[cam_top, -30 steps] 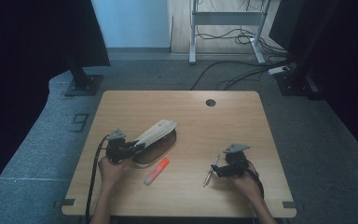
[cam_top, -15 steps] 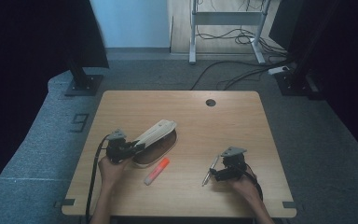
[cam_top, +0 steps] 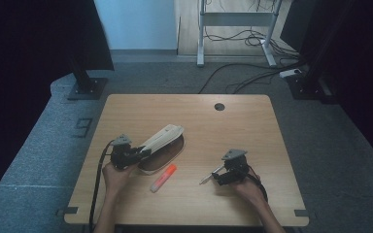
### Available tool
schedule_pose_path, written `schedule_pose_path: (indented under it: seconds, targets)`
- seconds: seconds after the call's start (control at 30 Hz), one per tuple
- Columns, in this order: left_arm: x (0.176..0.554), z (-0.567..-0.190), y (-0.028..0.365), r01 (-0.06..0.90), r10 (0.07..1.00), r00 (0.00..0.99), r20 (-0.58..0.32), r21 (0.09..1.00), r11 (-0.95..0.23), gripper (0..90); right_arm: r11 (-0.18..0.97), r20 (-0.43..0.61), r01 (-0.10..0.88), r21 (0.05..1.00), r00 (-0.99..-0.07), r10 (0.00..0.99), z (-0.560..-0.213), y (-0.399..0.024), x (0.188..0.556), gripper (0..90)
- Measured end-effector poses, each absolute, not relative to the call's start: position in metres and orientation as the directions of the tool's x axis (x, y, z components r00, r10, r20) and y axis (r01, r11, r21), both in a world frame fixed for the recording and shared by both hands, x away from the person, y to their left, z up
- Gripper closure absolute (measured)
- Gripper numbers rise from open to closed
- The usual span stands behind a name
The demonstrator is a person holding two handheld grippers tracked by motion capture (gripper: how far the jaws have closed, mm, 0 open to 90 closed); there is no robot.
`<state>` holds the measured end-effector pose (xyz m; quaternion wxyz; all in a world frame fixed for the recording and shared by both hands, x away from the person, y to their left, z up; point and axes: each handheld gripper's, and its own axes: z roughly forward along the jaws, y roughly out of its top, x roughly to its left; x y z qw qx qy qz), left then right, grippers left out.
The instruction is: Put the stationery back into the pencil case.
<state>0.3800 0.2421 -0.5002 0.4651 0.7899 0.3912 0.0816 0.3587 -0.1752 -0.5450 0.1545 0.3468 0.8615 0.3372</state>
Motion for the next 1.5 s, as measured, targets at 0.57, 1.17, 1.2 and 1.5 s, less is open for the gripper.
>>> schedule_pose_path:
  seconds: [0.57,1.17,1.2,1.5]
  targets:
    - [0.38,-0.5,0.242,0.541,0.694,0.681,-0.234,0.799,-0.263,70.7,0.54,0.005,0.462,0.704,-0.763,0.646,-0.535,-0.162,0.372,9.0]
    - [0.38,-0.501,0.241,0.542,0.693,0.682,-0.236,0.798,-0.262,70.6,0.586,0.021,0.462,0.666,-0.797,0.604,-0.54,-0.16,0.388,13.6]
    - [0.381,-0.501,0.242,0.543,0.692,0.682,-0.237,0.798,-0.262,70.6,0.588,0.029,0.468,0.659,-0.798,0.602,-0.541,-0.16,0.39,14.1]
    - [0.381,-0.501,0.242,0.543,0.691,0.683,-0.238,0.798,-0.262,70.5,0.601,0.009,0.445,0.664,-0.809,0.588,-0.541,-0.162,0.381,38.0]
